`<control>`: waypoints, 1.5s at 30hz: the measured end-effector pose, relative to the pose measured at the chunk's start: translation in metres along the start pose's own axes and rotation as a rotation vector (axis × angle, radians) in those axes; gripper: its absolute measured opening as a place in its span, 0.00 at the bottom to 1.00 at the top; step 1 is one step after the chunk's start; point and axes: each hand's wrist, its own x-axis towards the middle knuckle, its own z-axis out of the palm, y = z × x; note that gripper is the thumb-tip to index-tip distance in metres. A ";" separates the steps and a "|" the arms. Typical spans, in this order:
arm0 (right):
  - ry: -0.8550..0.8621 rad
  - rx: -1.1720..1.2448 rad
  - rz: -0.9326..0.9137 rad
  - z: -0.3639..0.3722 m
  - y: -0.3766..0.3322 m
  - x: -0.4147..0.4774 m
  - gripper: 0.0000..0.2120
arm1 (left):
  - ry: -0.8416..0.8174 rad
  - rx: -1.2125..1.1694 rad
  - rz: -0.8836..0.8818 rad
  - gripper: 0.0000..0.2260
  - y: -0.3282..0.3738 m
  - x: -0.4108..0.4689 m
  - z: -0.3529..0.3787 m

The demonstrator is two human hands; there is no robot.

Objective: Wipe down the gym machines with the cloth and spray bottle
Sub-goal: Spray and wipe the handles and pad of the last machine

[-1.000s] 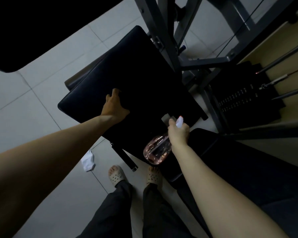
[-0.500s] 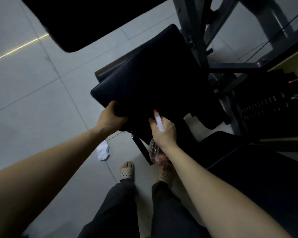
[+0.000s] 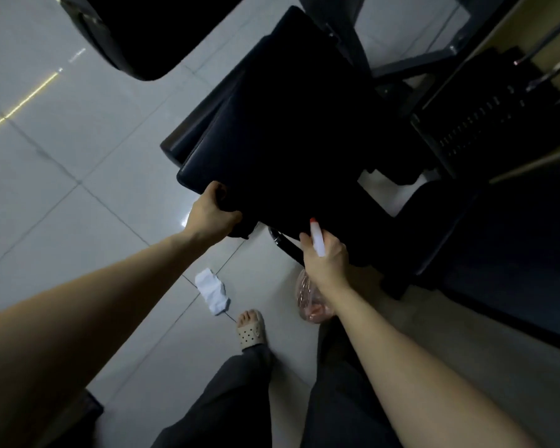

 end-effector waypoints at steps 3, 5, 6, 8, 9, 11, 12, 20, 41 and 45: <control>-0.036 0.091 0.100 0.013 0.014 -0.023 0.23 | -0.045 0.037 0.017 0.22 -0.004 0.004 0.002; 0.004 0.175 0.232 0.016 0.025 -0.043 0.21 | -0.073 0.035 0.020 0.23 -0.008 0.006 0.007; 0.047 0.195 0.292 0.017 0.029 -0.051 0.18 | -0.085 0.023 0.024 0.23 -0.010 0.007 0.010; 0.120 0.225 0.394 0.020 0.040 -0.066 0.13 | -0.117 0.002 0.033 0.24 -0.016 0.011 0.016; 0.139 0.235 0.432 0.021 0.046 -0.071 0.12 | -0.125 -0.007 0.036 0.24 -0.018 0.012 0.018; 0.139 0.222 0.472 0.024 0.053 -0.076 0.14 | -0.105 -0.018 0.031 0.23 -0.021 0.016 0.021; 0.121 0.206 0.467 0.027 0.056 -0.076 0.13 | -0.093 -0.023 0.024 0.23 -0.022 0.018 0.022; 0.133 0.197 0.287 0.046 0.022 -0.058 0.14 | -0.074 -0.064 -0.030 0.22 -0.037 0.024 0.023; 0.027 0.232 -0.096 0.063 -0.061 -0.036 0.13 | 0.119 -0.236 -0.179 0.18 -0.086 0.010 -0.018; 0.002 0.304 -0.082 0.061 -0.058 -0.034 0.11 | 0.134 -0.267 -0.187 0.19 -0.083 0.008 -0.022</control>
